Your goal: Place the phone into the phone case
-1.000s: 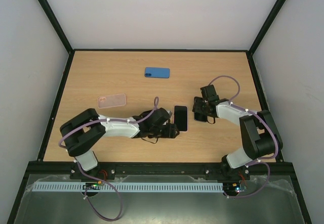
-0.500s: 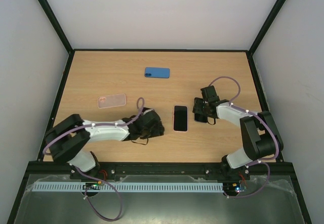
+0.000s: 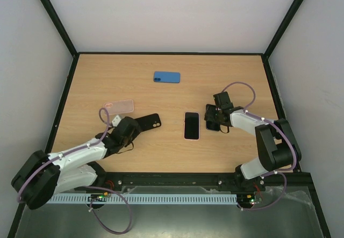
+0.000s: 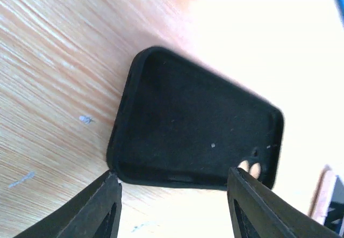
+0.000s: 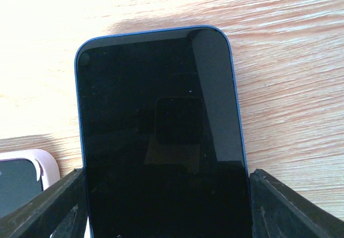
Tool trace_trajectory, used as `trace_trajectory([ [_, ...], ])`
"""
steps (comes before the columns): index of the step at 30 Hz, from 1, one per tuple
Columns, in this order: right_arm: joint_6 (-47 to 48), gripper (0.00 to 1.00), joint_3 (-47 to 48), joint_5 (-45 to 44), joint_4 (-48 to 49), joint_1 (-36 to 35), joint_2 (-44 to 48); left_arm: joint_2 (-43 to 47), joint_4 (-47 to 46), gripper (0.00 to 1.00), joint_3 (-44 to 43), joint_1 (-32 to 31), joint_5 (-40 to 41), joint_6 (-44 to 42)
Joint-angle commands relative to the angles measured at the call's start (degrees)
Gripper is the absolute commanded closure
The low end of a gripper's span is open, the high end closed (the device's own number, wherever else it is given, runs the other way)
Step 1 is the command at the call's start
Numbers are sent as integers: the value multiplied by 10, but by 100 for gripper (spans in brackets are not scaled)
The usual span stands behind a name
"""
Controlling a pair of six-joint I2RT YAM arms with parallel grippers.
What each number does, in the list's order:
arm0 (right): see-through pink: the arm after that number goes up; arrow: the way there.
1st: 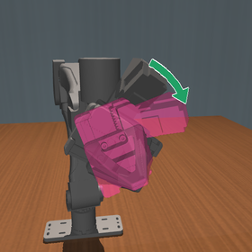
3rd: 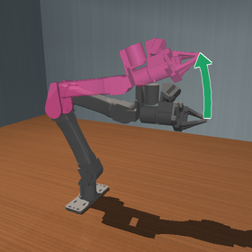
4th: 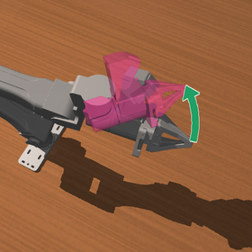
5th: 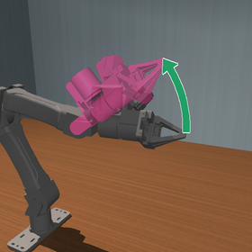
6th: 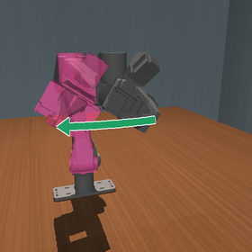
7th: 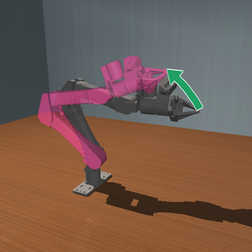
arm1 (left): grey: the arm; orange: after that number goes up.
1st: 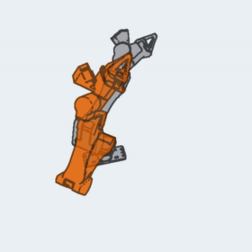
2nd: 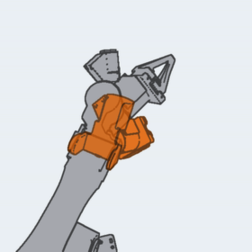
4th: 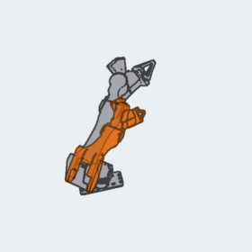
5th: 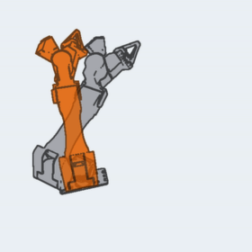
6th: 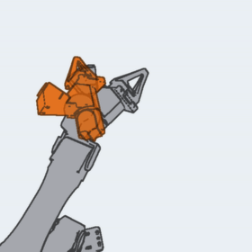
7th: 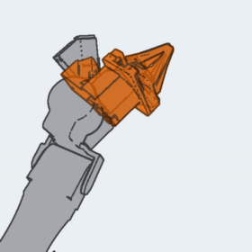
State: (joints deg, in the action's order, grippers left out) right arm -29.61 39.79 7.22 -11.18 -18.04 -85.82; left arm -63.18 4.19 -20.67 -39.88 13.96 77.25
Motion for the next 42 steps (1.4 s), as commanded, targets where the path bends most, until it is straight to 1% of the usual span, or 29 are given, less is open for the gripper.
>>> trace_trajectory([
  [1, -4, 34, -1, -4, 15, -4, 22, 28, 9, 45, -13, 7, 54, 62],
  [5, -8, 34, -1, 1, 17, -3, 25, 25, -20, 48, 12, 33, 10, 101],
  [8, -10, 34, -1, 3, 18, -3, 28, 12, -46, 53, 32, 45, -19, 131],
  [10, -10, 34, -1, 2, 17, -4, 30, 0, -37, 57, 28, 45, -23, 151],
  [13, -10, 34, -2, 0, 17, -4, 33, -22, 6, 62, 8, 46, -27, 183],
  [17, -11, 34, -4, 1, 20, -4, 31, -63, 43, 61, -18, 48, -46, 206],
  [20, -12, 34, -4, 3, 22, -4, 29, -97, 38, 61, -31, 49, -57, 206],
  [22, -12, 34, -4, 3, 22, -4, 28, -115, 35, 64, -35, 48, -61, 205],
  [25, -9, 34, -5, 1, 19, -5, 32, -134, 37, 71, -41, 49, -66, 199],
  [31, -8, 34, -2, 0, 9, -5, 46, -140, 61, 86, -54, 55, -54, 169],
  [34, -10, 34, -2, 3, 7, -5, 53, -143, 63, 91, -47, 67, -65, 162],
  [36, -10, 34, 1, 3, 4, -5, 55, -143, 51, 97, -40, 77, -76, 156],
  [39, -9, 34, 4, 4, -7, -6, 64, -141, 55, 98, -43, 85, -80, 139],
  [42, -13, 35, 1, 6, -16, -10, 86, -133, 75, 98, -63, 85, -65, 95],
])
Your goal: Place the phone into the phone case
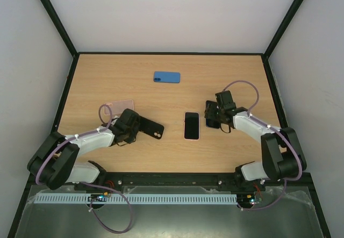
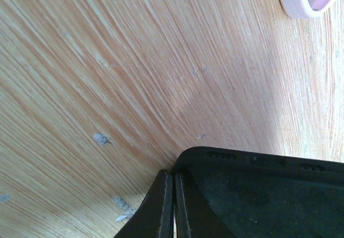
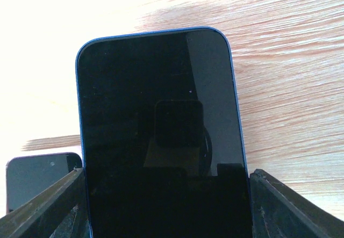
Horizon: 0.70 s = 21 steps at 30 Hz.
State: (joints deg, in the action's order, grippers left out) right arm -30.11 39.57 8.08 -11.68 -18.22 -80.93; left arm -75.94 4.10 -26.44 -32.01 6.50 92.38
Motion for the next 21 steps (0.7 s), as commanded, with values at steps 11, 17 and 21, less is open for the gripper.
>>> trace_trajectory([
  [11, -43, 37, -18, 23, -32, -45, 130, 1, 131, 98, -79, -15, -9, -366],
  [17, -82, 37, -27, 22, -24, -106, 149, -21, 137, 98, -84, -76, -26, -392],
  [21, -102, 38, -25, 18, -18, -141, 156, -72, 139, 98, -108, -119, -32, -392],
])
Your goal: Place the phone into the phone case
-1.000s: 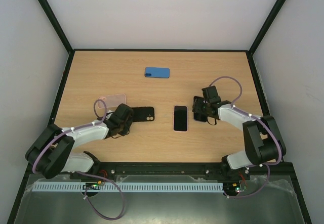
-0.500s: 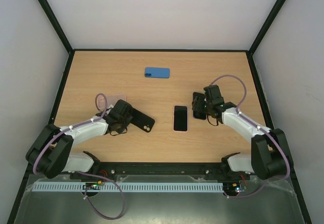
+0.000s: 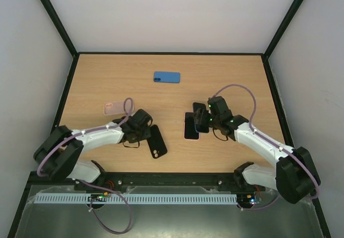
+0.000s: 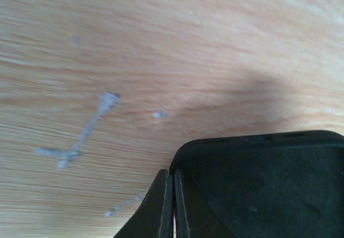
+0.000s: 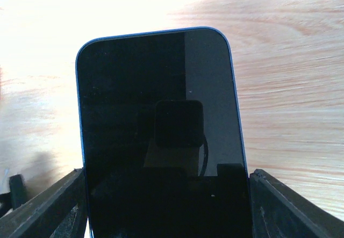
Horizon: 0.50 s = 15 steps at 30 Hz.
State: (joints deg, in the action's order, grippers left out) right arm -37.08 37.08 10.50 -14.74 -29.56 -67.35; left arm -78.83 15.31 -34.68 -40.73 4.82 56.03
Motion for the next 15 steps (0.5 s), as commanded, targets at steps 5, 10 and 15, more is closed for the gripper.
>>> trace_trajectory([
  [5, -56, 38, 0, -9, 24, -72, 22, -78, 0, 89, -45, -49, -56, -29],
  [10, -81, 38, 0, -12, 40, -109, 20, -51, -31, 65, -38, -47, -75, -20],
  [15, -113, 38, 2, -21, 70, -161, 8, 2, -74, 43, -3, -13, -110, -12],
])
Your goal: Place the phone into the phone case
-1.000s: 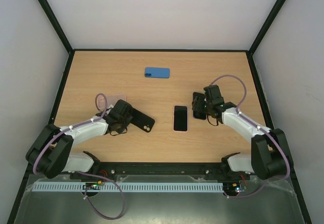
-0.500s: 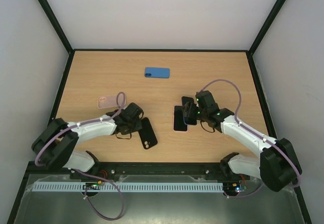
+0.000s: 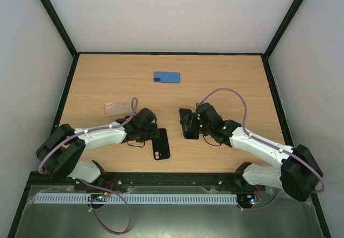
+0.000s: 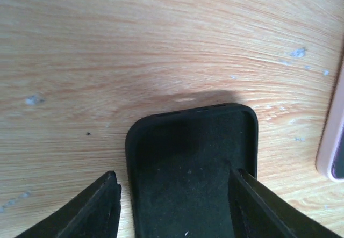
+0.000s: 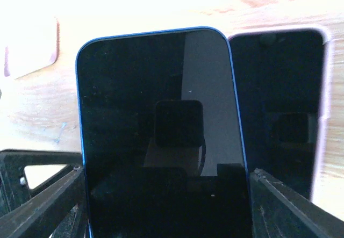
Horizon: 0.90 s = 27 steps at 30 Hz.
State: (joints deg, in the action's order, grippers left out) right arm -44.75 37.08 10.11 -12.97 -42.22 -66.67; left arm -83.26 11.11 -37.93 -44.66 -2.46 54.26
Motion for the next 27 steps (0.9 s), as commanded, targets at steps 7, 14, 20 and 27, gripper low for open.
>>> trace_trajectory([
  [7, -88, 38, 22, -35, 99, -113, -50, 135, -18, 1, 69, 83, -36, 6],
  [14, -147, 38, 54, -45, 144, -181, -116, 226, 26, 1, 99, 174, -48, -23],
  [20, -177, 39, 83, -55, 155, -218, -170, 285, 34, 1, 136, 257, -98, -47],
  [27, -192, 38, 98, -53, 158, -230, -224, 305, 12, 7, 165, 278, -161, -58],
])
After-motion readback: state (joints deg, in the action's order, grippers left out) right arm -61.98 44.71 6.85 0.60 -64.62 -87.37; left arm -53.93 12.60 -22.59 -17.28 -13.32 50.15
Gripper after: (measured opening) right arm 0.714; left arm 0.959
